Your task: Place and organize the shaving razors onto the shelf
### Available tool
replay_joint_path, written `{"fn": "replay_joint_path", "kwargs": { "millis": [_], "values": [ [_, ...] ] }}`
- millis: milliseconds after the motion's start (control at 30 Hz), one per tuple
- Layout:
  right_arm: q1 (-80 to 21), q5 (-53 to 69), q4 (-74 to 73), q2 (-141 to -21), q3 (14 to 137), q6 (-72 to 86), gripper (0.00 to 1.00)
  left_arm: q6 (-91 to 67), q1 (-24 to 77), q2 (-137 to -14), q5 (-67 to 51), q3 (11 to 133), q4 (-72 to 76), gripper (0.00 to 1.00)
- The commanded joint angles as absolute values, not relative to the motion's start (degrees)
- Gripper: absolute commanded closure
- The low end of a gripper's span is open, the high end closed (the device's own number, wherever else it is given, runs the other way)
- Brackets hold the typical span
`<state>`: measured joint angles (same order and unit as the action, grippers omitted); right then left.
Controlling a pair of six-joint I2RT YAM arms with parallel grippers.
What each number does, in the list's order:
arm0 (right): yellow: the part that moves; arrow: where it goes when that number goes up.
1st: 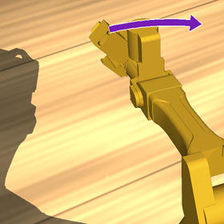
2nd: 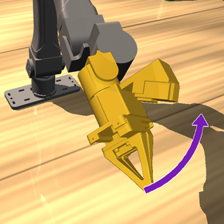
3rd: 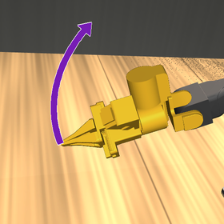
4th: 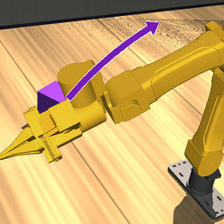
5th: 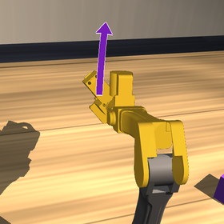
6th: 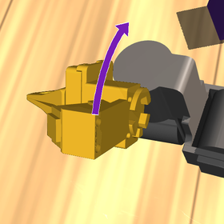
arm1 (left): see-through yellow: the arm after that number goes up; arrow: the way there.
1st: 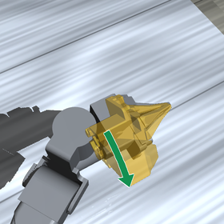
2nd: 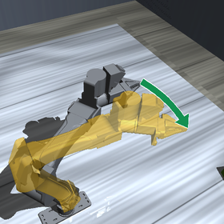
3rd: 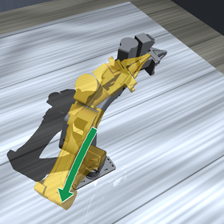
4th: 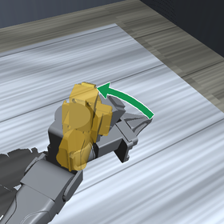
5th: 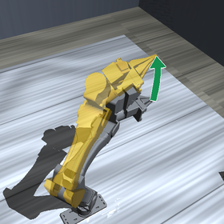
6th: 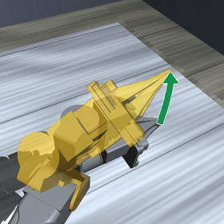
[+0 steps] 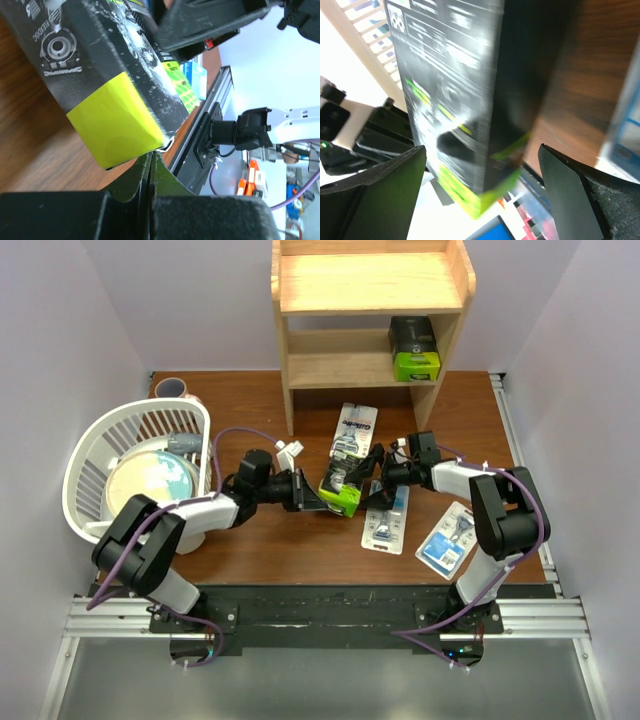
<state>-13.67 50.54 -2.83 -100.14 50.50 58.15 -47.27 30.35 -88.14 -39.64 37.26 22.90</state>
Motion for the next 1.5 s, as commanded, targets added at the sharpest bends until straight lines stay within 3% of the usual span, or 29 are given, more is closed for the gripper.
{"fn": "replay_joint_path", "kwargs": {
  "millis": [0, 67, 233, 300, 333, 1033, 1100, 1133, 1233, 1467],
  "values": [
    [-14.5, 52.56, -1.67, -98.44, 52.21, 63.37, 0.01, -45.88, 32.34, -89.65, -42.28, 41.39, 28.3, 1.0],
    [-14.41, 52.3, -0.53, -97.65, 51.59, 63.81, 0.02, -45.7, 33.22, -90.09, -42.36, 42.01, 28.65, 1.0],
    [-14.41, 51.42, -1.75, -95.1, 51.24, 60.48, 0.16, -44.74, 33.75, -90.44, -41.84, 42.71, 28.74, 1.0],
    [-14.5, 51.24, -2.81, -94.75, 51.42, 60.47, 0.09, -44.82, 33.75, -90.26, -41.75, 42.71, 28.91, 1.0],
    [-14.33, 51.07, -4.03, -94.57, 51.59, 60.12, 0.01, -45.69, 33.75, -89.92, -41.75, 42.71, 29.35, 1.0],
    [-14.85, 53.53, -4.66, -93.08, 48.69, 68.91, 0.02, -48.69, 35.68, -91.58, -38.41, 42.02, 39.55, 1.0],
    [-14.85, 52.13, -4.22, -92.64, 50.87, 65.42, 0.08, -48.08, 35.77, -91.32, -38.06, 40.52, 39.99, 1.0],
    [-14.94, 51.86, -4.04, -92.38, 51.58, 63.65, 0.19, -47.55, 35.95, -90.62, -37.8, 40.26, 39.82, 1.0],
    [-14.85, 51.42, -5.7, -90.97, 53.0, 56.79, 0.37, -45.27, 35.86, -88.87, -36.39, 39.46, 39.46, 1.0],
    [-14.85, 49.66, -18.79, -86.4, 59.66, 42.38, 0.5, -39.82, 35.95, -82.01, -38.58, 39.9, 36.04, 1.0]
  ]
}}
